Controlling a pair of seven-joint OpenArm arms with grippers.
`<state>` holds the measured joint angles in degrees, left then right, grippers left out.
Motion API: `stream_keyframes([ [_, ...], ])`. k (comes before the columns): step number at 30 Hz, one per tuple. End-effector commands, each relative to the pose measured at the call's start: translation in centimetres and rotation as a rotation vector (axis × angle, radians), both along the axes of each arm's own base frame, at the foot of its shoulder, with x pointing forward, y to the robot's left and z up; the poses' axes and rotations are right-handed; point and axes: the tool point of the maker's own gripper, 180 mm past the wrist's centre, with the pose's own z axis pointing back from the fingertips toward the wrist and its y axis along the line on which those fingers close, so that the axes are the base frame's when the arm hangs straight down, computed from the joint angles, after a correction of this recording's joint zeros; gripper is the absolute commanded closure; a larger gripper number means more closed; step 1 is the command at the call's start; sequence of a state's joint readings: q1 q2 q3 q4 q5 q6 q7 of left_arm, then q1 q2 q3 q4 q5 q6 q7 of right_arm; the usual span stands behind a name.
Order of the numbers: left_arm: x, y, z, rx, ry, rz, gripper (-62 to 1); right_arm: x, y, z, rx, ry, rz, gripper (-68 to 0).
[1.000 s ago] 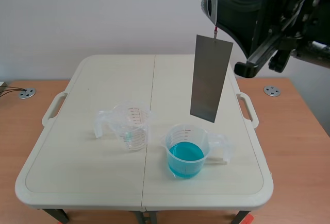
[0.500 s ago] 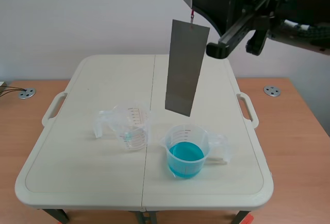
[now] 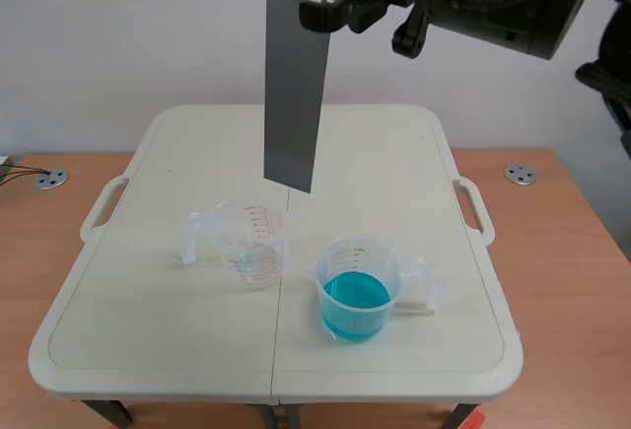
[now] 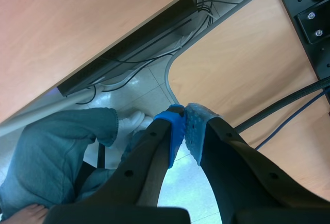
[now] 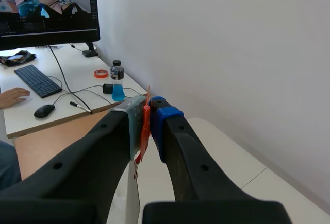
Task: Hold the metal plate by the orange handle, dip it into the blue solution, take it out and point at it, then put the plate back in the beaker on the left.
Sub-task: 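Put the plate into the left beaker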
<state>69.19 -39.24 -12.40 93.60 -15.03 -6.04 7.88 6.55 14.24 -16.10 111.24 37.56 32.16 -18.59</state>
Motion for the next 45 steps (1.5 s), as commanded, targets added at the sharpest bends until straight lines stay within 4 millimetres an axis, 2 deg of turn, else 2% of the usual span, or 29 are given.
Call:
stream_keyframes([
  [1, 0.2, -0.5, 0.2, -0.018, -0.009, -0.003, -1.7, 0.4, 0.3, 1.0, 0.027, -0.020, 0.009, -1.3],
  [18, 0.0, -0.9, 0.2, -0.047, 0.001, 0.009, -1.6, 4.2, 4.5, -0.9, 0.042, 0.077, 0.083, -1.3],
  [26, 0.0, -0.9, 0.2, -0.047, 0.001, 0.009, -1.6, 4.7, 6.1, -2.3, 0.039, 0.123, 0.115, -1.3],
  [35, 0.1, -0.9, 0.2, -0.047, 0.000, 0.009, -1.7, 5.4, 6.5, -4.5, 0.042, 0.198, 0.113, -1.3],
  [45, 0.1, -0.9, 0.2, -0.047, 0.000, 0.008, -1.6, 5.3, 7.7, -6.4, 0.056, 0.258, 0.145, -1.3],
])
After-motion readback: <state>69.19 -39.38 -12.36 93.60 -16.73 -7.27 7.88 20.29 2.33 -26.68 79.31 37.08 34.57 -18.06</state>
